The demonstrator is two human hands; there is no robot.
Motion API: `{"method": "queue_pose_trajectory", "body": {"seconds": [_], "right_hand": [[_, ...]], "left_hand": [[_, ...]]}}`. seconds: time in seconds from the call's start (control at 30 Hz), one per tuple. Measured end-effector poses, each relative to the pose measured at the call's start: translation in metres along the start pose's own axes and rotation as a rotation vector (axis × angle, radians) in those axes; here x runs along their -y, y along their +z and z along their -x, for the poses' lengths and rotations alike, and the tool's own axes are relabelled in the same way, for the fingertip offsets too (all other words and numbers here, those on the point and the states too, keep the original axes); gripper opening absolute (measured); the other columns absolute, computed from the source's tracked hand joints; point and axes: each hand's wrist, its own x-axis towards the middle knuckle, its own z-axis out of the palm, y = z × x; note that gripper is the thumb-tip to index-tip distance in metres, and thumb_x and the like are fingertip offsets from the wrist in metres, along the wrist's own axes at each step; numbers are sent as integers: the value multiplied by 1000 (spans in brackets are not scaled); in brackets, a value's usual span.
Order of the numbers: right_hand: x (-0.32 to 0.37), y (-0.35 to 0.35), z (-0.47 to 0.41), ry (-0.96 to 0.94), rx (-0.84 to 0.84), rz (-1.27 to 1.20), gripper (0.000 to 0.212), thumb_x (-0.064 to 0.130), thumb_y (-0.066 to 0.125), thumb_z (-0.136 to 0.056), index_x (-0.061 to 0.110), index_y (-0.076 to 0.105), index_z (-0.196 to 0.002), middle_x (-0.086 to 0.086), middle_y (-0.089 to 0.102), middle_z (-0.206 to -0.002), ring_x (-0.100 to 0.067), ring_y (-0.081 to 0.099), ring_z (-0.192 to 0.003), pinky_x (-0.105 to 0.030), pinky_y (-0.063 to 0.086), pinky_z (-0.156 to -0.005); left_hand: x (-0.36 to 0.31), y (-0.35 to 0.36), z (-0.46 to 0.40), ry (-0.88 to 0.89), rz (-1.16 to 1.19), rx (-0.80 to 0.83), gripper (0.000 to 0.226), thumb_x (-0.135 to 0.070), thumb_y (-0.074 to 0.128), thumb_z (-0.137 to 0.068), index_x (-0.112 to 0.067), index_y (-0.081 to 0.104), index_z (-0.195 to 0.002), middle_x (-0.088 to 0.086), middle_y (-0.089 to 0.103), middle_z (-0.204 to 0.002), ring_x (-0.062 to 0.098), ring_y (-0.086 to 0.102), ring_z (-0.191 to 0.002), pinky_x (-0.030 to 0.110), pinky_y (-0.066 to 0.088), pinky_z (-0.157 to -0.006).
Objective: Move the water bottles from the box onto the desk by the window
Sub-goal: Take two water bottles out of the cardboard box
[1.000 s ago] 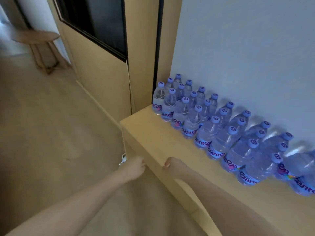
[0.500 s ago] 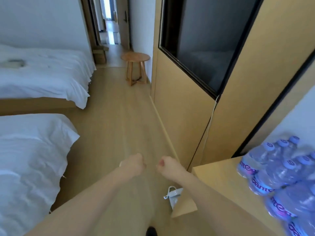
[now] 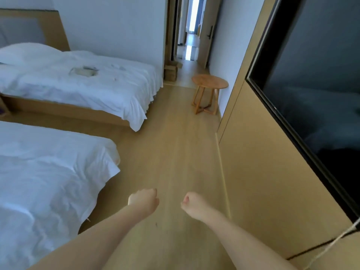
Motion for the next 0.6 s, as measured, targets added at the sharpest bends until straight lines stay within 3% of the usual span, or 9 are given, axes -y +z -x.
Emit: {"method": "queue_pose_trajectory", "body": {"seconds": [0.17,0.3,0.4,0.6], "right_hand": [[23,-51,-118,45,3,55,18,25,48,-97,17,51,-81,-10,58,-95,-25,57,-92,-30,40,-75],[45,-97,-221,91,-24,47,28,30,49,-97,8,61,-110,-15,64,-116,-30,59,-110,-30,45,-87],[62,-136,-287,134,-50,43,35,34,50,-98,7,59,-117,-14,62,-122,-31,57,-115,-32,45,-92],[76,-201,-401,161,-57,27,18,37,51,-96,21,56,-102,-13,63,-121,-31,59,-113,-34,49,-93]], "left_hand": [[12,-36,-124,16,-11,9,34,-37,36,-98,-18,53,-120,5,61,-119,26,58,-110,34,47,-86],[23,-84,-229,53,-74,5,32,-33,36,-98,-18,54,-120,6,61,-119,27,57,-111,34,44,-86],[32,-127,-300,74,-141,-7,31,-31,35,-98,-17,54,-119,5,61,-118,27,55,-111,34,42,-87],[34,-181,-427,110,-170,20,29,-26,33,-98,-15,55,-114,4,62,-110,25,56,-97,32,38,-78]]}}
